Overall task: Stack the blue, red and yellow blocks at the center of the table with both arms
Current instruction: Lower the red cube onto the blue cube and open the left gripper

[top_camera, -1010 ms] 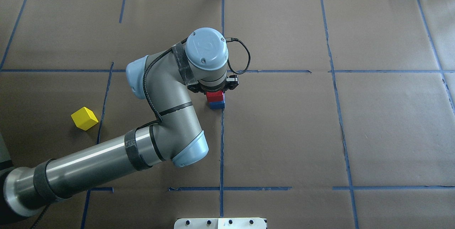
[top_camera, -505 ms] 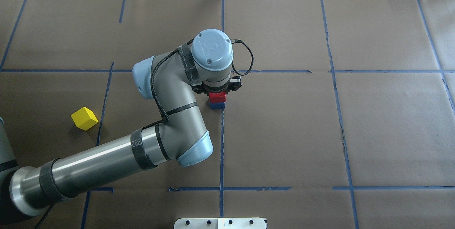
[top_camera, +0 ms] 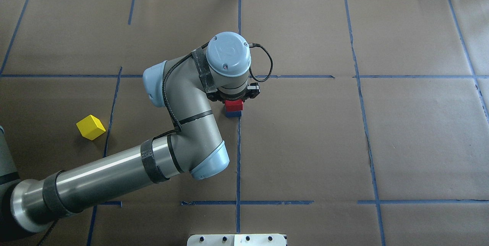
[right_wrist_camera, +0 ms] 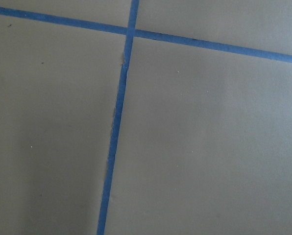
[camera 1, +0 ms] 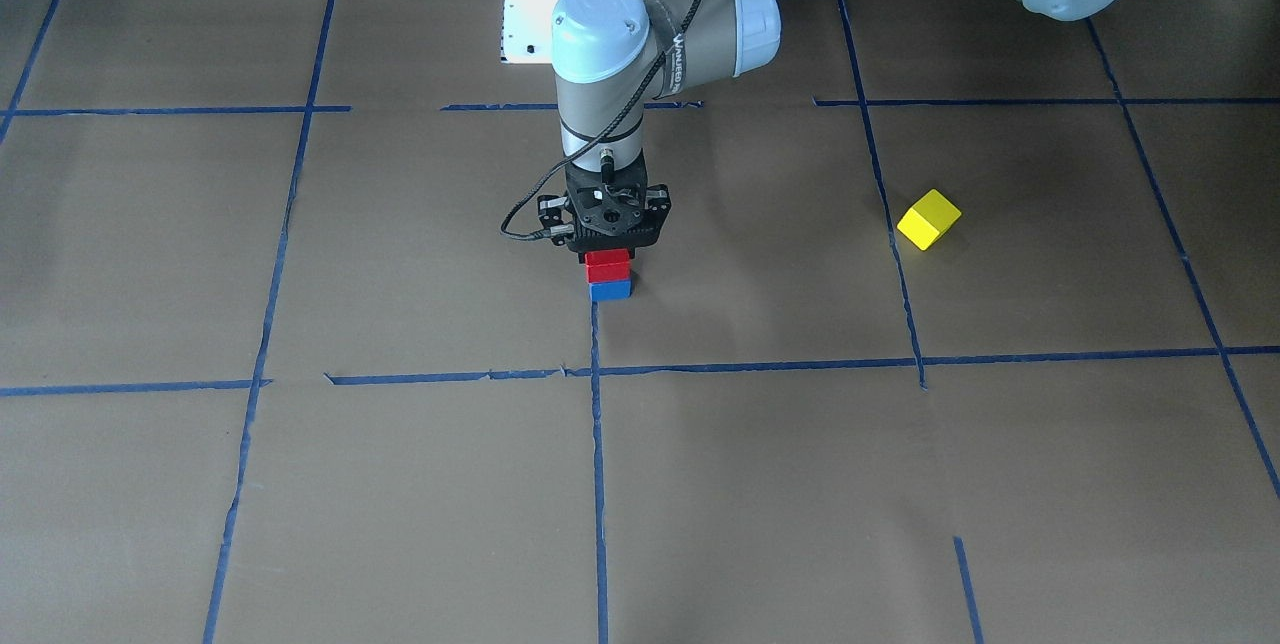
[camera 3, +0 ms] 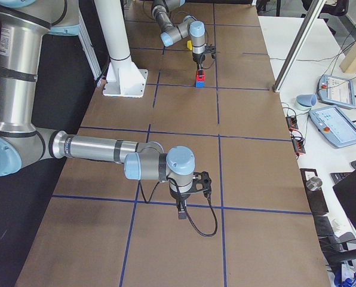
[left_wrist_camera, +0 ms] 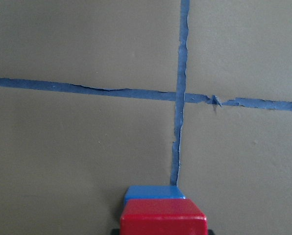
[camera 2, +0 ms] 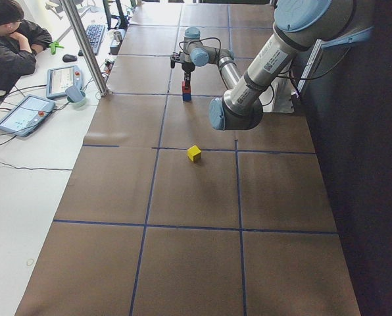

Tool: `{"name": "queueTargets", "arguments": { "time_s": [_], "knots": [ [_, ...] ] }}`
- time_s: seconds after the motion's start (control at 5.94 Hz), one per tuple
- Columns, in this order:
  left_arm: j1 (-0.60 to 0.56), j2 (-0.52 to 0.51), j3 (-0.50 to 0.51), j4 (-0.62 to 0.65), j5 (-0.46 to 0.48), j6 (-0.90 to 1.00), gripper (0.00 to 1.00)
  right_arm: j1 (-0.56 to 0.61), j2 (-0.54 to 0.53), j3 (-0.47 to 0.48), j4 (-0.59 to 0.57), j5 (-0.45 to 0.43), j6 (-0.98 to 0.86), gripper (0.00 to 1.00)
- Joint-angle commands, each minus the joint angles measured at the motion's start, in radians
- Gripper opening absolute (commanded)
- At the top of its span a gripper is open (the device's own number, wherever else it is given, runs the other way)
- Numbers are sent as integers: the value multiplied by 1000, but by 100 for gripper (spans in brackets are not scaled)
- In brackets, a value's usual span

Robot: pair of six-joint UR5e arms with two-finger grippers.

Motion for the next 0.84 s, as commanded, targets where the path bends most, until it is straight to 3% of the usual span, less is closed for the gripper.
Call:
{"name": "queueTargets", "arguments": {
  "time_s": [0.0,0.34,0.51,0.67],
  "knots": [
    [0,0,-2,2,-1,0,63,0,1,0,0,0,1,100],
    [0,2,-2,2,-1,0,71,0,1,0,0,0,1,100],
    [-3,-1,-14,13,-2,0,100,0,1,0,0,0,1,100],
    [-50,-1,-66,31,-30,4,100,0,1,0,2,0,1,100]
  ]
}}
